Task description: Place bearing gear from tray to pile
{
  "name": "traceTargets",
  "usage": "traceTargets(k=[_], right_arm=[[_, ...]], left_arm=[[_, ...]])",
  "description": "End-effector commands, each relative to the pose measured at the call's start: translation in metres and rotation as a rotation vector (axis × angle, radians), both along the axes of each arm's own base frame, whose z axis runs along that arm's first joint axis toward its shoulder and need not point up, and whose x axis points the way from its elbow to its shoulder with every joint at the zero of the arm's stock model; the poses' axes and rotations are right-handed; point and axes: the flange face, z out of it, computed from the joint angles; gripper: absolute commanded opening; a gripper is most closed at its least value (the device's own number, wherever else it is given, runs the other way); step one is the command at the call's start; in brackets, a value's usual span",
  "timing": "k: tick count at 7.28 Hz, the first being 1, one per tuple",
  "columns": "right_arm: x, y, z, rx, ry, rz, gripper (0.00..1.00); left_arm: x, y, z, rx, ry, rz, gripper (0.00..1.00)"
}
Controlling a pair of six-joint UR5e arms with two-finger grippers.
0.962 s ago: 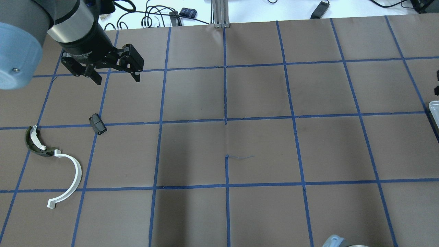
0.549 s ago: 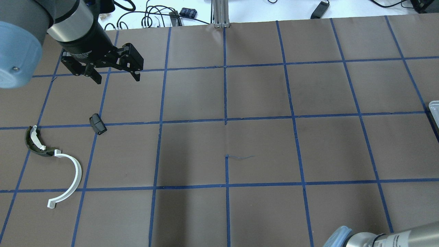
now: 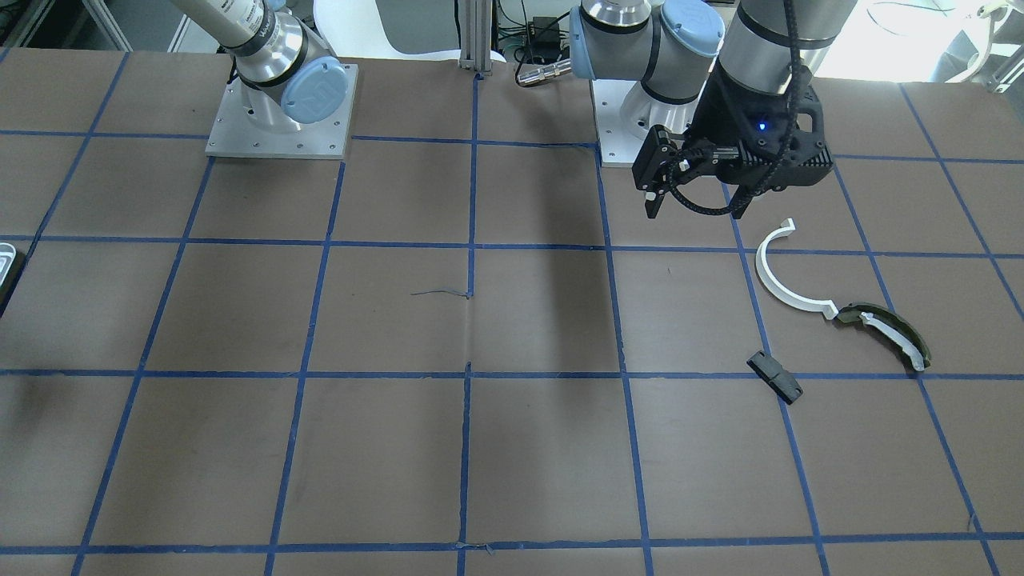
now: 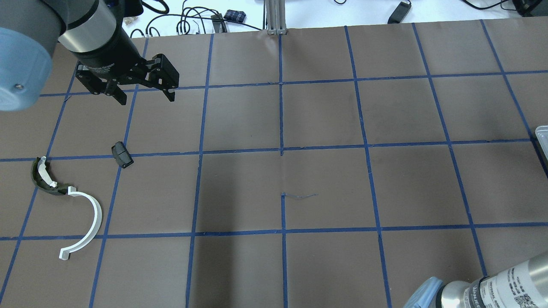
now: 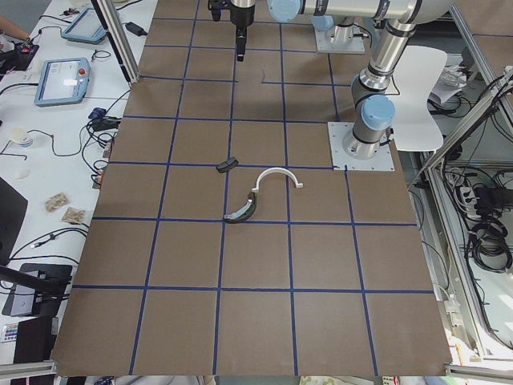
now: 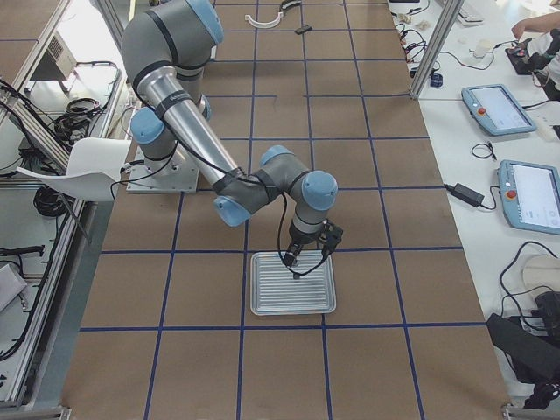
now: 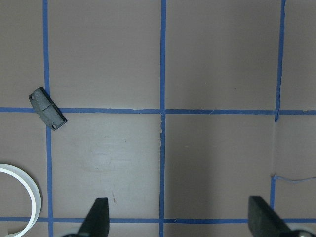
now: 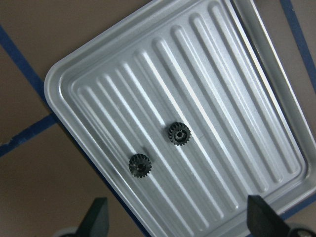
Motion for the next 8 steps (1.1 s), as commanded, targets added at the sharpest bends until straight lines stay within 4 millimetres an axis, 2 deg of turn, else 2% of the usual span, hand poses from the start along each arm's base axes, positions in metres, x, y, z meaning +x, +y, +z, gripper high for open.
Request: traceTargets(k=[1, 4, 5, 6, 8], right_arm=[[-0.013, -0.005, -0.037, -0.006, -0.007, -0.06, 1.0], [-0.019, -0.009, -0.044, -0.017, 0.007, -0.146, 1.0], [-0.035, -0.022, -0.057, -0.017, 0.009, -0.157, 1.0], [-0.046, -0.031, -0.06, -0.021, 0.017, -0.154, 1.0], [-0.041, -0.026, -0.067, 0.02, -0.023, -0.158, 0.96]], left_arm=[[0.0, 0.0, 0.0, 0.001, 0.0, 0.0, 1.0], [0.0, 0.0, -0.001, 0.002, 0.0, 0.0, 1.0], [0.0, 0.0, -0.001, 0.002, 0.0, 0.0, 1.0], [0.0, 0.0, -0.001, 0.002, 0.0, 0.0, 1.0], [0.0, 0.0, -0.001, 0.002, 0.0, 0.0, 1.0]])
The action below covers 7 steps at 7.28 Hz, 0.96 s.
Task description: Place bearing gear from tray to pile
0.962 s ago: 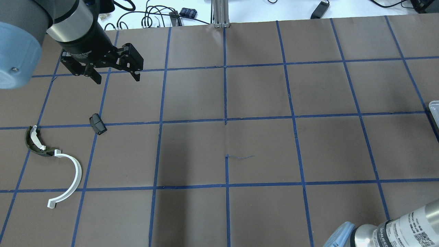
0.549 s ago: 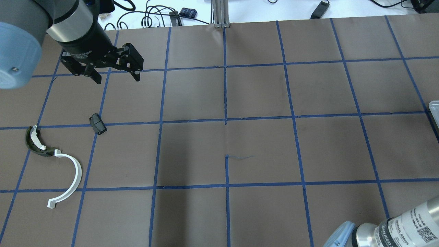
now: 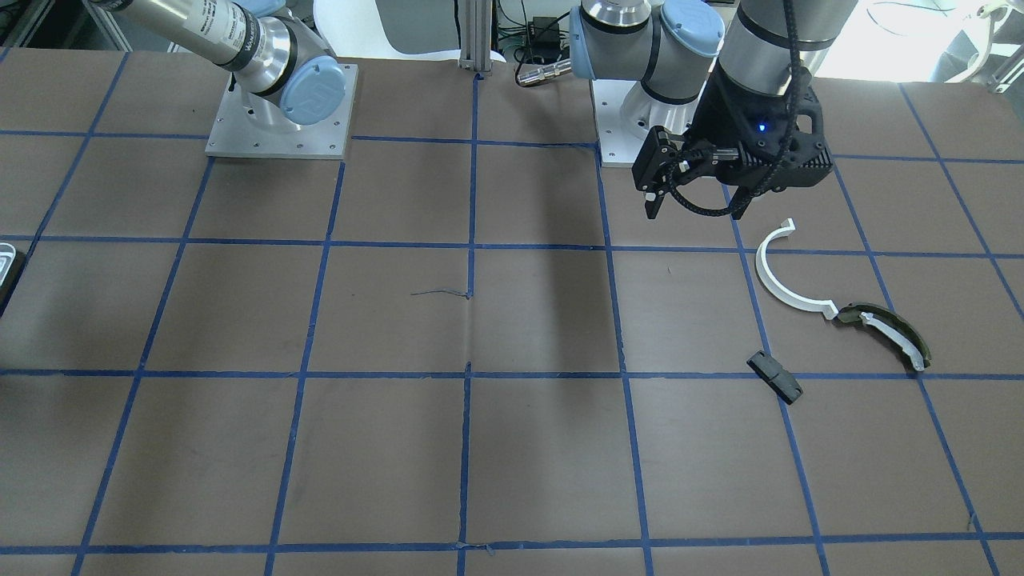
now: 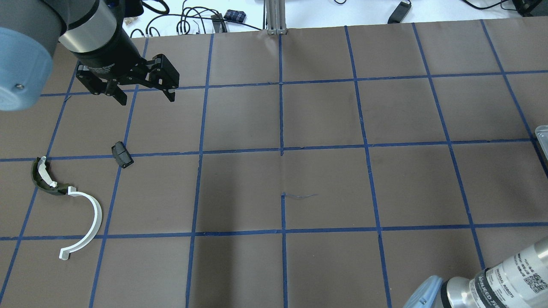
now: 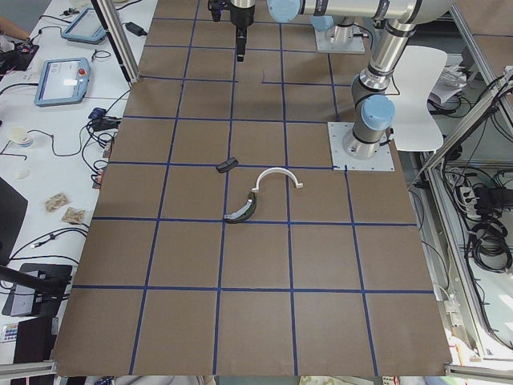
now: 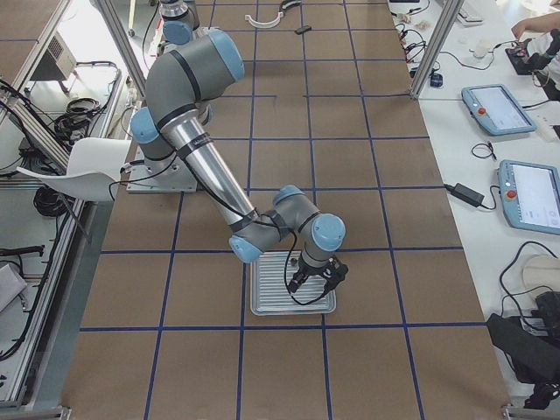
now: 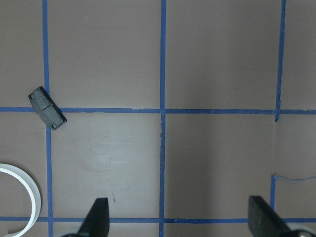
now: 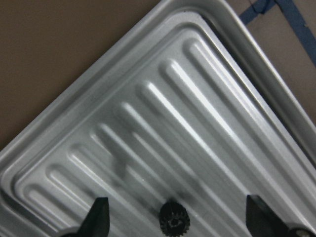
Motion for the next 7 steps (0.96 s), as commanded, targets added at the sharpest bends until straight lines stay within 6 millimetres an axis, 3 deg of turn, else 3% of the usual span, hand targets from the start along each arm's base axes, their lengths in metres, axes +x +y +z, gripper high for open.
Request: traceTargets(k=[1, 3, 4, 5, 7], right_arm=[[0.0028, 0.0011, -0.0062, 0.024, -0.028, 0.001, 0.95], [0.0018, 0.0018, -0.0103, 0.03, -0.033, 0.003, 0.86], [0.0027, 0.0028, -0.0116, 0.037, -0.04, 0.014, 0.66], [0.0052, 0.005, -0.0133, 0.056, -0.062, 0.014, 0.54], [0.0069, 0.0071, -0.0119, 0.075, -0.075, 0.014, 0.18]], left_arm=[[0.0, 0.0, 0.0, 0.0, 0.0, 0.0, 1.0], [0.0, 0.0, 0.0, 0.0, 0.0, 0.0, 1.0], [0.0, 0.0, 0.0, 0.0, 0.0, 0.0, 1.0], [0.0, 0.0, 0.0, 0.0, 0.0, 0.0, 1.0], [0.0, 0.0, 0.0, 0.0, 0.0, 0.0, 1.0]])
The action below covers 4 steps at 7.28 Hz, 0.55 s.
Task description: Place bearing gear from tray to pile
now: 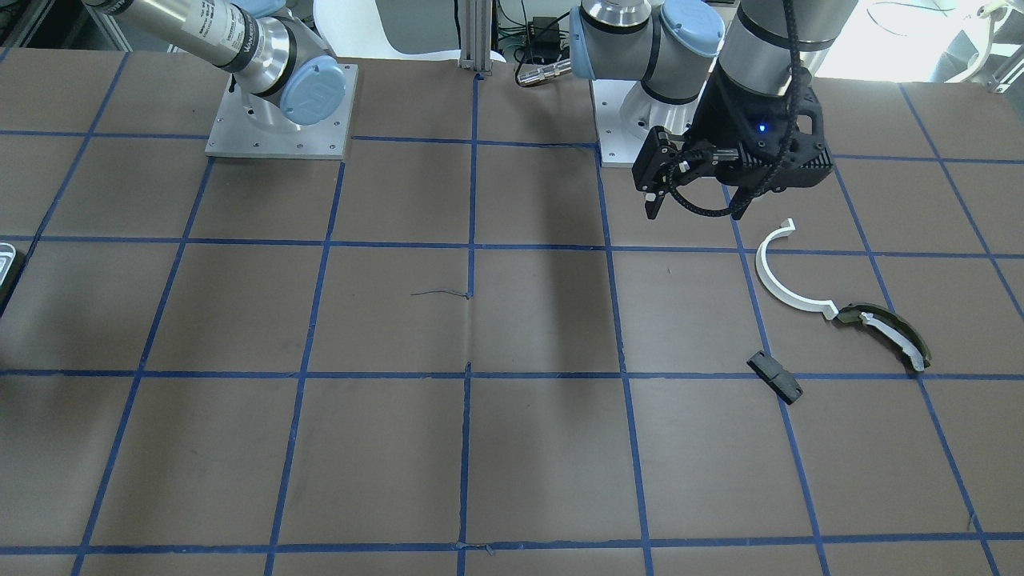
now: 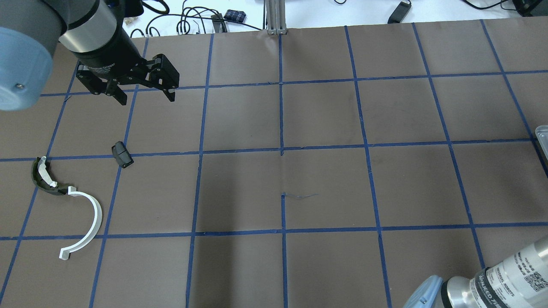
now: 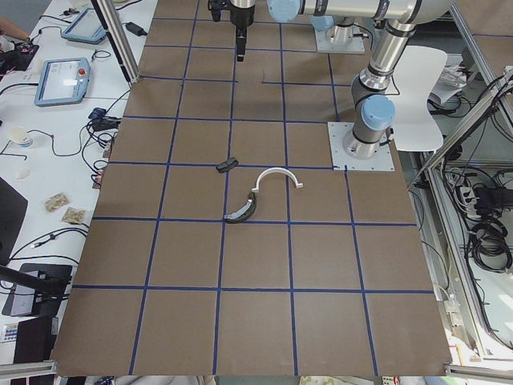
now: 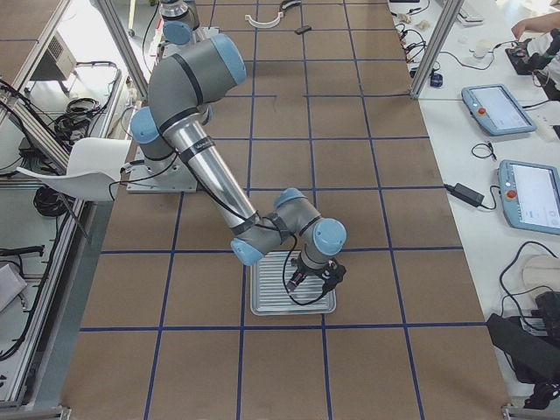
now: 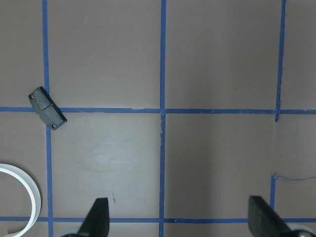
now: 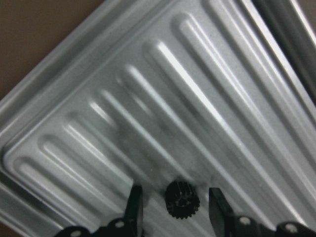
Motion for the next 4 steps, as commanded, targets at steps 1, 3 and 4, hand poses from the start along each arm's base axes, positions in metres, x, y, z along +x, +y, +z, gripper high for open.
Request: traceTargets(k=[1, 3, 4], right_arm=[[0.002, 0.002, 0.001, 0.027, -0.024, 0.001, 0.0], [0.001, 0.001, 0.01, 0.026, -0.026, 0.003, 0.0], [0.002, 0.001, 0.029, 0.01, -0.007, 0.006, 0.0]], left_arm=[[0.0, 0.0, 0.0, 0.0, 0.0, 0.0, 1.0], [0.0, 0.0, 0.001, -0.001, 0.0, 0.0, 1.0], [0.0, 0.0, 0.001, -0.002, 0.0, 0.0, 1.0]])
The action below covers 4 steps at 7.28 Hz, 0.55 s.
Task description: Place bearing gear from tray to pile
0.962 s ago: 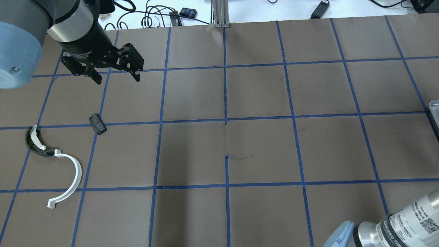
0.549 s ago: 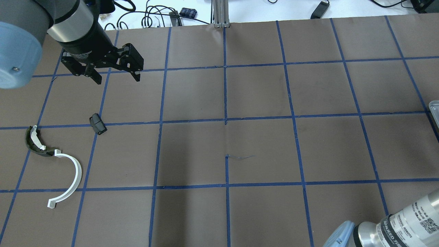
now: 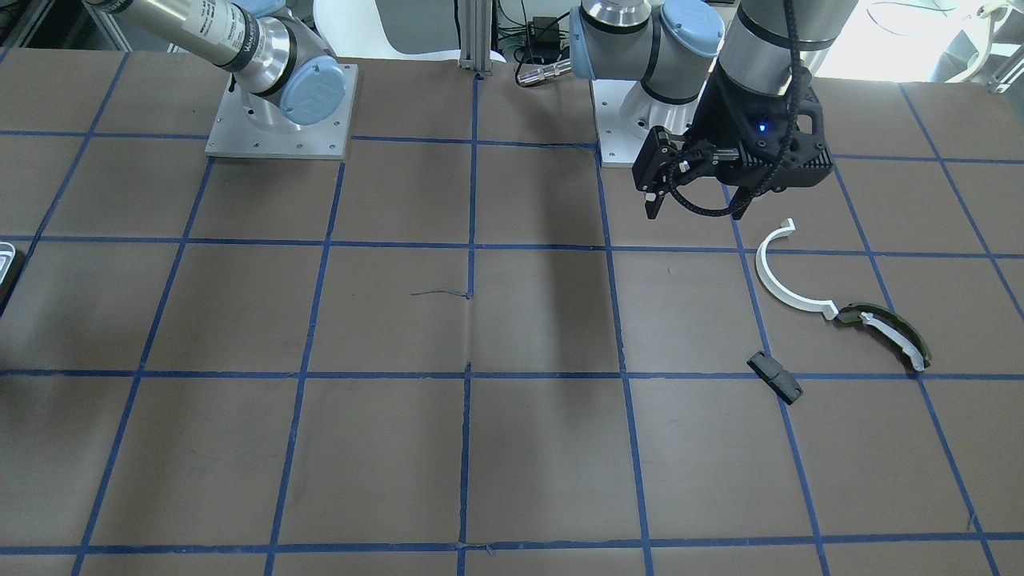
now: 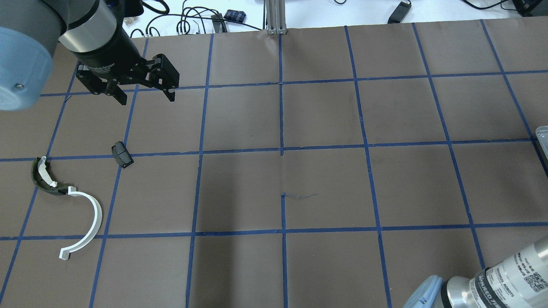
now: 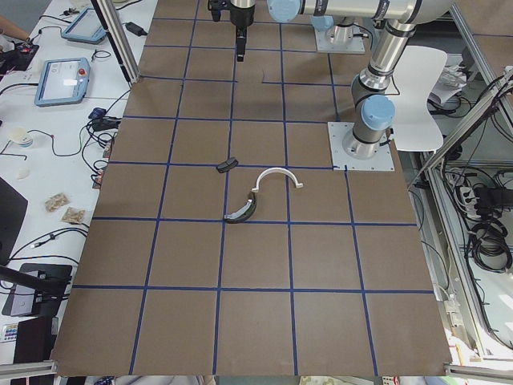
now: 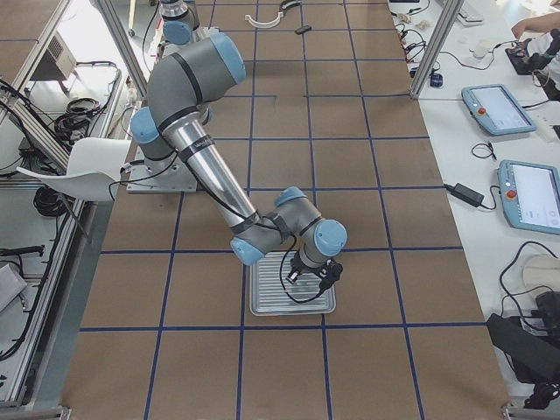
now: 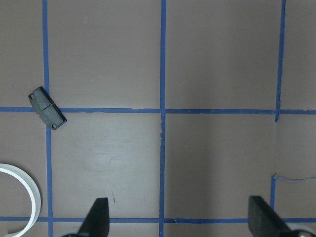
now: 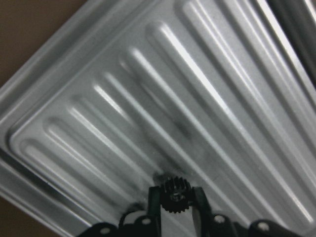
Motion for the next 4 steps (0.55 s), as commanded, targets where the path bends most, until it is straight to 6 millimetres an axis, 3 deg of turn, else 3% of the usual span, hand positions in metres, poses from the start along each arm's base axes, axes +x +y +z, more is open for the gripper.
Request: traceTargets(k=[1, 2, 4], right_arm=[[0.013, 0.001, 0.057, -0.015, 0.016, 0.013, 0.0], [0.038, -0.006, 0.092, -0.038, 0.022, 0.045, 0.0], [0.157, -0.057, 0.126, -0.045, 0.016, 0.251, 0.0]], left_arm=[[0.0, 0.0, 0.0, -0.001, 0.0, 0.0, 1.0], [0.0, 0.0, 0.0, -0.001, 0.0, 0.0, 1.0], [0.0, 0.0, 0.0, -0.001, 0.0, 0.0, 1.0]])
